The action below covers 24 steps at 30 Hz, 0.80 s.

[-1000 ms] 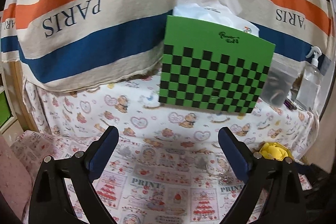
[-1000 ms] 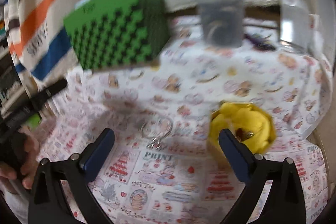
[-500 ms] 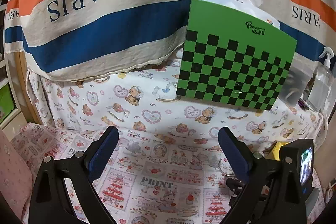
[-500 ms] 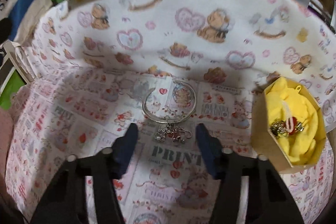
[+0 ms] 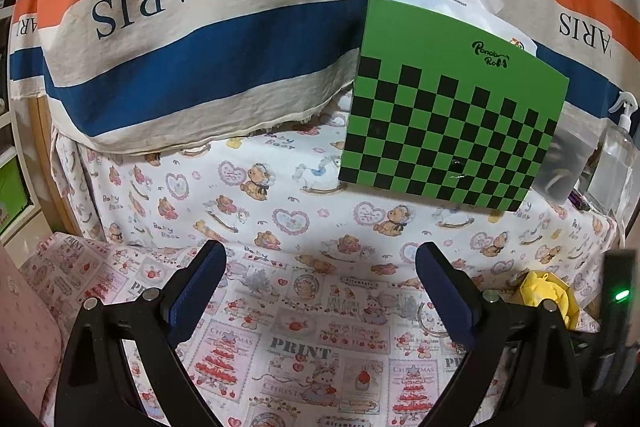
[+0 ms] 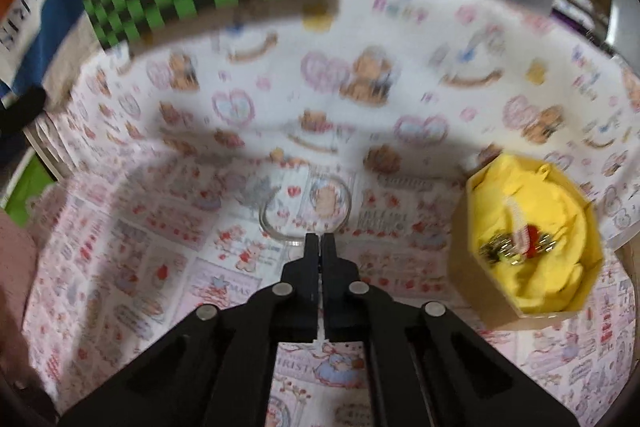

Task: Organize jewelry

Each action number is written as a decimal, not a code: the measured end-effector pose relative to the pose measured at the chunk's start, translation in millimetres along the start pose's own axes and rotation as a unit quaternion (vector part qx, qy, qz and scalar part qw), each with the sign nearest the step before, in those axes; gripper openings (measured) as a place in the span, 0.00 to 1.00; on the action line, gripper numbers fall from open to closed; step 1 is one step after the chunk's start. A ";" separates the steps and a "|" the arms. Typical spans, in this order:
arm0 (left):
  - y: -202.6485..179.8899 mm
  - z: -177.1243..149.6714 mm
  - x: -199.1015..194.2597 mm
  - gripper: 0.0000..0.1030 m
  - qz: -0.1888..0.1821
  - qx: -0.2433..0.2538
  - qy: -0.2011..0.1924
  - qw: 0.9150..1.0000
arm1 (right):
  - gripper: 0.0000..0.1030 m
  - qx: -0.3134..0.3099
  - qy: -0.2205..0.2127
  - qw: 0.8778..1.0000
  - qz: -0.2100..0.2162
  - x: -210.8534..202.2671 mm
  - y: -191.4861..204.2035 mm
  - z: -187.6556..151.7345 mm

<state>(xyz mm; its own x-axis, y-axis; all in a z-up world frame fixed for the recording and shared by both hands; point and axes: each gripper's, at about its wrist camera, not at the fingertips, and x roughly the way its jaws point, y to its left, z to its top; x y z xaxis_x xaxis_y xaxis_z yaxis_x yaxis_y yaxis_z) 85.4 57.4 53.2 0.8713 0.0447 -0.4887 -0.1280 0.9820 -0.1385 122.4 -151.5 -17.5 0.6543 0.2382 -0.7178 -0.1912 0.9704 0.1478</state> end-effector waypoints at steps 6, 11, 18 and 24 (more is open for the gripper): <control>0.7 -0.5 1.7 0.92 0.001 -0.002 0.003 1.000 | 0.01 -0.003 -0.058 0.998 0.010 -45.2 2.1 14.0; -2.2 -2.6 3.9 0.92 0.002 0.005 0.005 1.000 | 0.01 -0.017 -0.102 0.995 0.006 -77.8 8.8 24.0; -18.3 -10.7 9.4 0.92 -0.012 0.031 0.016 0.999 | 0.01 -0.018 -0.143 0.990 -0.003 -110.8 -2.6 18.8; -45.2 -25.5 26.8 0.92 -0.043 0.044 0.075 0.995 | 0.01 -0.023 -0.167 0.986 -0.017 -121.7 -18.9 3.3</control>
<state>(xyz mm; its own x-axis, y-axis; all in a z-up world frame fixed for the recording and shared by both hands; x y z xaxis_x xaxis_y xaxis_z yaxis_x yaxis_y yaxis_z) 102.5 9.5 24.4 0.7963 -0.0612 -0.6018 -0.0084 0.9936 -0.1122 48.8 -198.7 69.3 0.8639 0.2128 -0.4565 -0.1925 0.9771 0.0911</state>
